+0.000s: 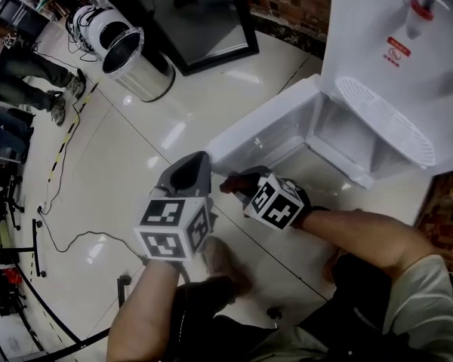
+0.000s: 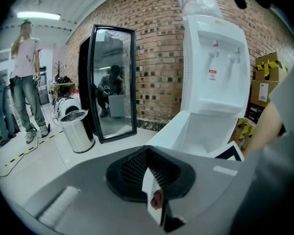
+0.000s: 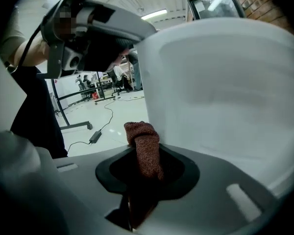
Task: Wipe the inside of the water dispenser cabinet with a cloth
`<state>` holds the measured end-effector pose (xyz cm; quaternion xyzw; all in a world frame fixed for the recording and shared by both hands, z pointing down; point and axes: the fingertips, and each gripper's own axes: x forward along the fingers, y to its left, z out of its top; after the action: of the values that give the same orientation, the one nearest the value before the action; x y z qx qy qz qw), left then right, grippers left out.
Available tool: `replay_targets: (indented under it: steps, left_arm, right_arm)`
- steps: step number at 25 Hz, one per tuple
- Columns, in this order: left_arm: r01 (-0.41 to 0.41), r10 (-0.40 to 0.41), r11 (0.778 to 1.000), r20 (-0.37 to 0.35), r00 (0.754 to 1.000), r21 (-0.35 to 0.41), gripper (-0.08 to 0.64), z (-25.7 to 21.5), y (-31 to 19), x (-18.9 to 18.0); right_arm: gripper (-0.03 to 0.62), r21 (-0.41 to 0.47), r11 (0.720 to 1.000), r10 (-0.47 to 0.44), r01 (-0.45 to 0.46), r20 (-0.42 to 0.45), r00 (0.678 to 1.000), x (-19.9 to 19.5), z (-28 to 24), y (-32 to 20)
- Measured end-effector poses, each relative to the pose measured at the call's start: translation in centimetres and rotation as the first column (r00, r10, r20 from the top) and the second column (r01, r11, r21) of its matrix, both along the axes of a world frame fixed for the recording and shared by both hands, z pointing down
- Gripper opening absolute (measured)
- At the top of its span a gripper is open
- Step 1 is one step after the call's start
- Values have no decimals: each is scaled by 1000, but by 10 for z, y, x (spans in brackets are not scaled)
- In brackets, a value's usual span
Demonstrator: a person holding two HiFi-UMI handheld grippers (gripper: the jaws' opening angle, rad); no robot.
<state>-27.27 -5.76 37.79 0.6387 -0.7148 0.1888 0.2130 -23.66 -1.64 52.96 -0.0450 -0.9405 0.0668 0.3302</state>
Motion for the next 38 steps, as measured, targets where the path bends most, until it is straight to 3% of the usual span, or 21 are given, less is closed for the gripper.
replay_targets:
  steps: [13, 30, 38]
  left_arm:
    - [-3, 3, 1000, -16, 1000, -7, 0, -1, -2, -3]
    - [1, -1, 1000, -17, 1000, 5, 0, -1, -2, -4]
    - [7, -7, 1000, -14, 1000, 7, 0, -2, -2, -5]
  right_arm:
    - [114, -4, 997, 81, -82, -25, 996, -6, 11, -23]
    - [114, 22, 997, 74, -73, -27, 997, -4, 13, -31]
    - [112, 27, 989, 146, -145, -42, 988, -3, 18, -51]
